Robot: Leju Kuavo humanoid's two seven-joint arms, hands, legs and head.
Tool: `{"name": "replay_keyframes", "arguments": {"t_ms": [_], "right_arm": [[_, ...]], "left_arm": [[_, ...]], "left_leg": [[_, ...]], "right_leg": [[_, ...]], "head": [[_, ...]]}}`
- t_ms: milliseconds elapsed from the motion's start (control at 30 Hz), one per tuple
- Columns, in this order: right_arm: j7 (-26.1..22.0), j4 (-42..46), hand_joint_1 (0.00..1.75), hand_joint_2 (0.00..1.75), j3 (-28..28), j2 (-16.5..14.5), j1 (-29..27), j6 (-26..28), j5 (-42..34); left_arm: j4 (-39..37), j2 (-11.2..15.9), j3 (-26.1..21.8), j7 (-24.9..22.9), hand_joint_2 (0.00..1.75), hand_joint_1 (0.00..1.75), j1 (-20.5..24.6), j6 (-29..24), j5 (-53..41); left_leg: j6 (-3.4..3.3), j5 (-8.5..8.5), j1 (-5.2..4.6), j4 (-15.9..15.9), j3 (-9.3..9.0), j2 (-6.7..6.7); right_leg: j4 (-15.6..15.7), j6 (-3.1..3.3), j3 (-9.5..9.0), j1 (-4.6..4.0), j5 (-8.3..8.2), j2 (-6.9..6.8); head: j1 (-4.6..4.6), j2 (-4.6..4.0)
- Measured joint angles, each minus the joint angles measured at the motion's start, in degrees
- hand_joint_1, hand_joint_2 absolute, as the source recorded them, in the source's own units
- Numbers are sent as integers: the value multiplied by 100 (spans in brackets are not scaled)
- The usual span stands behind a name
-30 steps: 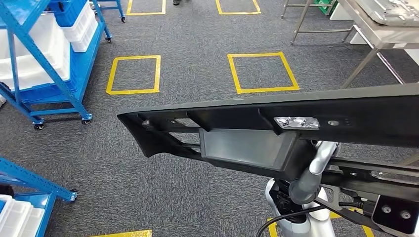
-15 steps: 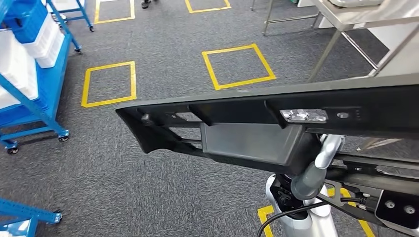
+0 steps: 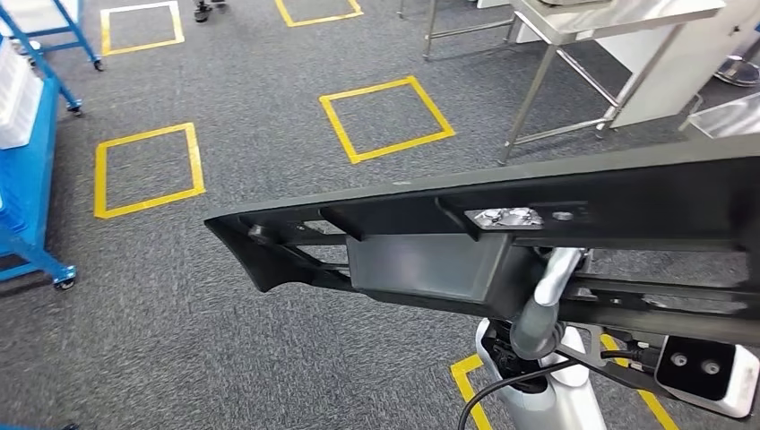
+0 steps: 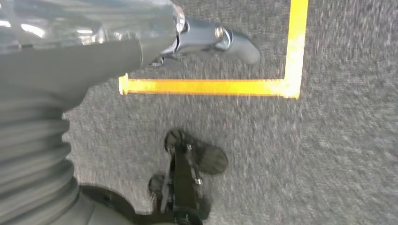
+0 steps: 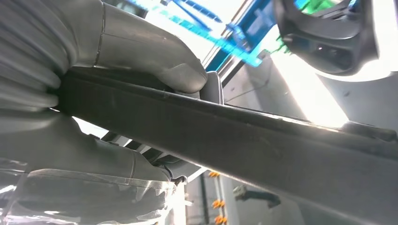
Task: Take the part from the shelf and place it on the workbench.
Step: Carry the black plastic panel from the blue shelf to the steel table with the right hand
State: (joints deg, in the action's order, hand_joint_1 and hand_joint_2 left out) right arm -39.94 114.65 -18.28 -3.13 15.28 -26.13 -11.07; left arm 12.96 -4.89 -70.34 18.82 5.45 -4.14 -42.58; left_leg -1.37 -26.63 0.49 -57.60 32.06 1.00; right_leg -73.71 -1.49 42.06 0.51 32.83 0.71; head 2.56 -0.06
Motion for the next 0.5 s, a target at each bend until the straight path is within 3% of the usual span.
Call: {"name": "replay_keyframes", "arguments": {"t_ms": [33,67,100,167,233,300,367,433,500], "right_arm": [[1,-22,175,175,-1,0,-12,15,14],[1,-41,175,175,-1,0,-21,26,24],[1,-53,175,175,-1,0,-25,35,37],[1,-64,175,175,-2,-5,-23,71,98],[0,-61,175,175,-10,-17,-25,168,193],[0,-37,175,175,-28,-24,-43,288,280],[-2,15,175,175,-88,-25,-39,394,331],[-2,46,175,175,-195,-21,18,523,333],[0,47,175,175,-293,-2,72,691,265]], "left_arm": [[0,3,-3,0,175,0,-10,-2,3],[-1,3,-5,-1,175,0,-13,-5,5],[-1,1,-5,-2,175,0,-11,-9,7],[-2,-6,-6,-10,175,0,-10,-14,-2],[-2,-10,-7,-29,175,0,-16,-14,-16],[-2,-9,-8,-51,175,0,-18,-8,-37],[-2,4,-8,-59,175,0,-13,5,-69],[-2,22,-7,-57,175,0,-20,23,-105],[-2,37,-6,-56,175,0,-32,36,-139]], "left_leg": [[-3,-5,-9,-1,-2,66],[-1,-11,-16,-2,-7,127],[5,-19,-21,-1,-18,180],[34,-44,-38,-3,-45,267],[84,-69,-51,-4,-66,356],[145,-92,-51,2,-88,440],[199,-225,-34,-150,-52,305],[232,-569,-9,-752,207,58],[254,-863,5,-1498,571,-31]], "right_leg": [[-91,-3,46,8,-20,-17],[52,3,-27,11,-141,-37],[400,22,-212,5,-329,-89],[1206,97,-632,-55,-610,-359],[1549,169,-797,-127,-666,-508],[1577,222,-796,-132,-686,-386],[1634,283,-821,-95,-723,-267],[1665,330,-836,-75,-744,-143],[1658,348,-834,-80,-746,-4]], "head": [[0,0],[0,0],[0,0],[0,0],[0,0],[0,1],[1,1],[1,0],[0,0]]}}
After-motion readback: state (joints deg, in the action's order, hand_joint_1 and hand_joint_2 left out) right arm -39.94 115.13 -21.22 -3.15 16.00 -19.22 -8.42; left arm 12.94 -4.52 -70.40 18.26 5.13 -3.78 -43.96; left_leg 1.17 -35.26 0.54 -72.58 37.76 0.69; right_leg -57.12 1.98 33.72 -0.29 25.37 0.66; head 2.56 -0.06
